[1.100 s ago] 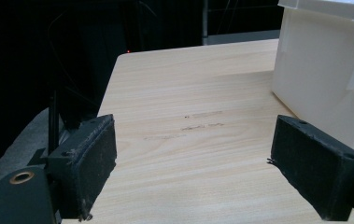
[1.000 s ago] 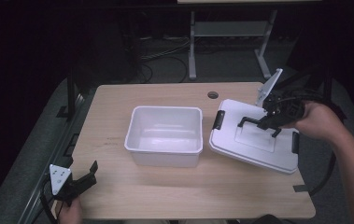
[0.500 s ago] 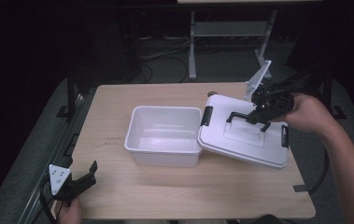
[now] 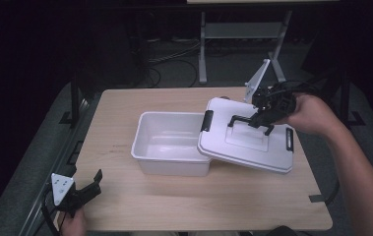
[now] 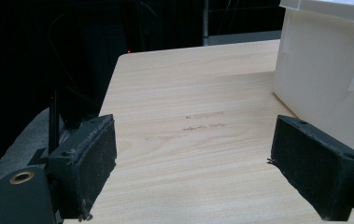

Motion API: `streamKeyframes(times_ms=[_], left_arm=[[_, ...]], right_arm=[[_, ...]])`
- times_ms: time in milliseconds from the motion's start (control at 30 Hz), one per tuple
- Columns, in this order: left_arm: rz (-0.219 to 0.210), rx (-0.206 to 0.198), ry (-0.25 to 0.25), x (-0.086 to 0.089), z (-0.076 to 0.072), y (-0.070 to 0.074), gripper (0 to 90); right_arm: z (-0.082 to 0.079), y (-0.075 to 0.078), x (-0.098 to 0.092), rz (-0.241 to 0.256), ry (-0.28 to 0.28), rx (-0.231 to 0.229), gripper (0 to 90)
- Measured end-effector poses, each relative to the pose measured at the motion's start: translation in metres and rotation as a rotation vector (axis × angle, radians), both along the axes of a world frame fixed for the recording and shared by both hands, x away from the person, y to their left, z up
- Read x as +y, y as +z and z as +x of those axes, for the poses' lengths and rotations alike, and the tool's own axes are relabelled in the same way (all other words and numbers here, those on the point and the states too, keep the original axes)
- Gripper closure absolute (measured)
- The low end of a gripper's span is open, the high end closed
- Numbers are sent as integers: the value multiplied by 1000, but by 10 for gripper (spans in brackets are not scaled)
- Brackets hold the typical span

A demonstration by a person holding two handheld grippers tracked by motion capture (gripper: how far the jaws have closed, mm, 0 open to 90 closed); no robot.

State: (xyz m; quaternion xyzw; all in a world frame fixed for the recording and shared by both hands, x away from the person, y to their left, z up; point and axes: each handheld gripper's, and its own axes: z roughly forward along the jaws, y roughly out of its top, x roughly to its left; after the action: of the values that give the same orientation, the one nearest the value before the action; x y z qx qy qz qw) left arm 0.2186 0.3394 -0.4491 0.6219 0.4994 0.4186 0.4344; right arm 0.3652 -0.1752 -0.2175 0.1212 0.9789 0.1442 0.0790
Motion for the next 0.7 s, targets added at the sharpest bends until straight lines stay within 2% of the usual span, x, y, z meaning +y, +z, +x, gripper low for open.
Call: streamKeyframes(times_ms=[333,700], left_arm=[[-3,1,3,1,0,0,136],[2,7,-8,0,0,0,136]], right_arm=[[4,7,19,-2,26,-4,845],[11,7,42,-10,62,-6,845]])
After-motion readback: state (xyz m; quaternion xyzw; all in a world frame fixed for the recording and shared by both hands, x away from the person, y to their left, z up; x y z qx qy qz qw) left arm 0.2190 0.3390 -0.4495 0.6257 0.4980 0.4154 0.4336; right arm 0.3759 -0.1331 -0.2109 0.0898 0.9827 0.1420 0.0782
